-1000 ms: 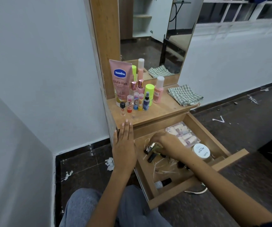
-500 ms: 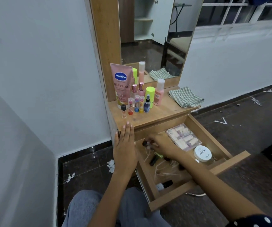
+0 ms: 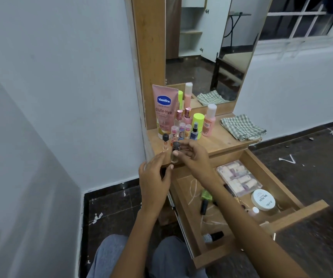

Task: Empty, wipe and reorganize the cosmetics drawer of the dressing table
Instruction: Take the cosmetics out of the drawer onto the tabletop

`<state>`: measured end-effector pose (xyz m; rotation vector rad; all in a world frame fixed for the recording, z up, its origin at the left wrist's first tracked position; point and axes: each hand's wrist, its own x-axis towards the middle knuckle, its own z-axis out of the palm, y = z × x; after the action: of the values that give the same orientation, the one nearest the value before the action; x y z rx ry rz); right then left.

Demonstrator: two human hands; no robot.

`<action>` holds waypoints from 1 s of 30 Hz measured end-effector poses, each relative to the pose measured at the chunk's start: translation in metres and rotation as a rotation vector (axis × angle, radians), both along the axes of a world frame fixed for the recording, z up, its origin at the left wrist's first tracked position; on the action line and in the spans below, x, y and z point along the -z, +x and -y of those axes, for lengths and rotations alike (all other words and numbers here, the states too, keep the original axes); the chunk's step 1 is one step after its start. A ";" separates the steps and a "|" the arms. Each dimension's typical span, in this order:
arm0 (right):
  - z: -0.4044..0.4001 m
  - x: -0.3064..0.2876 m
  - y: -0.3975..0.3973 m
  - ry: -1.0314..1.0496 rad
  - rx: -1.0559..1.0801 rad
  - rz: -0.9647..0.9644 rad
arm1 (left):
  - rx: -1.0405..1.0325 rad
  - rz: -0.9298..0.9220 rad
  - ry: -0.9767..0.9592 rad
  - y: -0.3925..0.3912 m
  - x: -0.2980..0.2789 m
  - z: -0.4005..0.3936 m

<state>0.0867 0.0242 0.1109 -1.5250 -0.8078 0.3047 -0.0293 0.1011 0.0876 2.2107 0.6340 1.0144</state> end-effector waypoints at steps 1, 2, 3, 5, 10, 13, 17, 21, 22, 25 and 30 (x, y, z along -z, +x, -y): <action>-0.008 0.002 -0.004 -0.008 0.023 0.027 | -0.034 0.022 -0.016 0.001 0.000 -0.001; -0.015 0.004 -0.007 -0.009 0.038 0.040 | -0.066 0.038 -0.027 0.002 0.000 -0.002; -0.021 0.007 -0.011 -0.002 0.049 0.046 | -0.091 0.045 -0.034 0.003 0.000 -0.003; -0.028 0.012 -0.015 0.016 0.082 0.044 | -0.121 0.035 -0.046 0.006 0.001 -0.005; -0.019 0.017 -0.009 0.003 0.091 0.046 | -0.135 0.053 -0.070 0.011 0.003 -0.002; 0.002 0.016 0.001 -0.051 0.106 0.159 | -0.159 0.051 -0.105 0.014 0.003 0.002; 0.048 0.011 0.027 -0.335 0.048 0.404 | -0.160 0.019 -0.171 0.019 0.004 0.003; 0.075 0.017 0.038 -0.964 -0.285 0.679 | -0.197 0.045 -0.188 0.024 -0.002 0.001; 0.077 0.023 0.036 -1.089 -0.341 0.740 | -0.208 0.047 -0.177 0.025 -0.002 0.001; 0.076 0.037 0.029 -1.291 -0.412 0.944 | -0.238 0.027 -0.146 0.026 -0.002 0.001; 0.066 0.050 0.025 -1.345 -0.479 1.106 | -0.253 -0.021 -0.154 0.025 0.002 -0.001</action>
<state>0.1112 -0.0419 0.0610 -2.8015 -2.1155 0.3663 -0.0040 0.1020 0.0854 2.0439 0.9870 1.0292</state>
